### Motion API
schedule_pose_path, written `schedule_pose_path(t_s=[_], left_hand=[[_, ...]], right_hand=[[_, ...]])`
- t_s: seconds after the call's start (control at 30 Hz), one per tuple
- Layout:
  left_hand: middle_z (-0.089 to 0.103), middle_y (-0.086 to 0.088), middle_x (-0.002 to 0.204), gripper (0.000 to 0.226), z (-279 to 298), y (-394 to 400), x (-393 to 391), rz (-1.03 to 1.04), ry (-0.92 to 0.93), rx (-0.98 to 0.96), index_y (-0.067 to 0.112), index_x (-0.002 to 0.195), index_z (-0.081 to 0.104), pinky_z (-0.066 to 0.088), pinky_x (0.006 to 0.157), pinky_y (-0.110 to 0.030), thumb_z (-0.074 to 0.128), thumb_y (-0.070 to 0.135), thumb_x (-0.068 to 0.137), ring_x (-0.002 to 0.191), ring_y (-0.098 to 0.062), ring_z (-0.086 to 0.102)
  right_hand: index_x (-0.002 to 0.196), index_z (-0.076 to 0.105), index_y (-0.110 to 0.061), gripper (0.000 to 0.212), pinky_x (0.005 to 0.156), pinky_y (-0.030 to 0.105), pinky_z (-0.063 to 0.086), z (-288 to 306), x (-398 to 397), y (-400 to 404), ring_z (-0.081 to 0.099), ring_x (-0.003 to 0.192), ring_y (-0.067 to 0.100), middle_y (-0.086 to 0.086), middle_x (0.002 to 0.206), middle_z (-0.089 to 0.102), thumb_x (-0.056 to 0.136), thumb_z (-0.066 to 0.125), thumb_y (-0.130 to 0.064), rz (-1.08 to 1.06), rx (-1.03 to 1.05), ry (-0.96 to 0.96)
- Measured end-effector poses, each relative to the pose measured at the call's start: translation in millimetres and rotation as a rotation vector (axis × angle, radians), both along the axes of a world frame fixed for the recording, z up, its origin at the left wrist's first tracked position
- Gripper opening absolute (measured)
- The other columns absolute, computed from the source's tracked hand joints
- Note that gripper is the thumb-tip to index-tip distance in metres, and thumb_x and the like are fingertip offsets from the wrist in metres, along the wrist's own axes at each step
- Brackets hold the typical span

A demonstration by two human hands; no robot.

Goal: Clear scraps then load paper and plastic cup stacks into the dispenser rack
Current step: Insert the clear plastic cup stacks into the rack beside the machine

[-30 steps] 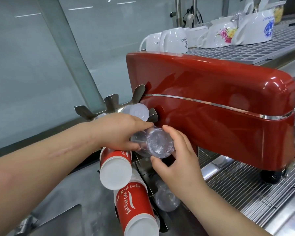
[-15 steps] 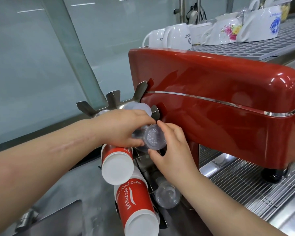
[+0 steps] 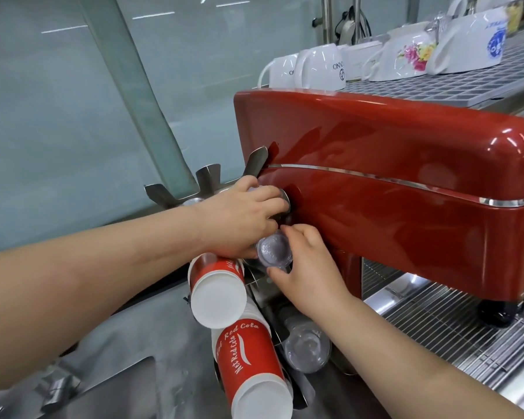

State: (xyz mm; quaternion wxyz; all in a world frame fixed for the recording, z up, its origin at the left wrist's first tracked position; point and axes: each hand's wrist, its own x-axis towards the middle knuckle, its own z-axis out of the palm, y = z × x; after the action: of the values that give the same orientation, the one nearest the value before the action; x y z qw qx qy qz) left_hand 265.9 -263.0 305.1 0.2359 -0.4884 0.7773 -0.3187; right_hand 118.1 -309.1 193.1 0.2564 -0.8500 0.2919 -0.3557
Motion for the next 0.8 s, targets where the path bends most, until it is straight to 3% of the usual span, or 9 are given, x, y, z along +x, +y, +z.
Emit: schedule_pose_path(t_s=[0.13,0.33,0.6,0.8], left_hand=[[0.037,0.002,0.151,0.043,-1,-6,5,0.023,-0.056,0.027,0.029,0.111,0.070,0.018,0.114,-0.050,0.041,0.053,0.089,0.145,-0.022,0.023],[0.060,-0.001,0.126,0.029,-3,-6,8,-0.013,-0.064,0.000,0.028,0.089,0.075,0.036,0.104,-0.051,0.053,0.045,0.082,0.128,-0.029,0.048],[0.057,0.001,0.119,0.030,-8,-14,5,0.032,-0.124,0.018,0.027,0.099,0.071,0.030,0.107,-0.054,0.055,0.043,0.080,0.131,-0.030,0.040],[0.052,0.002,0.130,0.037,-3,-11,-9,0.148,-0.090,0.082,0.026,0.108,0.070,0.023,0.110,-0.053,0.054,0.044,0.081,0.137,-0.027,0.030]], right_hand=[[0.134,0.044,-0.018,0.065,0.095,0.033,0.041,-1,7,0,0.043,0.116,0.025,0.003,0.129,0.045,0.076,0.072,-0.028,-0.057,-0.130,0.130],[0.135,0.042,-0.014,0.057,0.095,0.035,0.043,0,15,-3,0.045,0.115,0.027,0.007,0.127,0.046,0.083,0.064,-0.022,-0.046,-0.136,0.236],[0.132,0.042,-0.011,0.055,0.096,0.032,0.040,5,18,-7,0.045,0.117,0.029,0.010,0.128,0.043,0.085,0.065,-0.023,-0.039,-0.111,0.259],[0.126,0.046,-0.009,0.046,0.094,0.035,0.043,18,16,-3,0.048,0.116,0.030,0.012,0.126,0.045,0.084,0.065,-0.017,-0.047,-0.094,0.333]])
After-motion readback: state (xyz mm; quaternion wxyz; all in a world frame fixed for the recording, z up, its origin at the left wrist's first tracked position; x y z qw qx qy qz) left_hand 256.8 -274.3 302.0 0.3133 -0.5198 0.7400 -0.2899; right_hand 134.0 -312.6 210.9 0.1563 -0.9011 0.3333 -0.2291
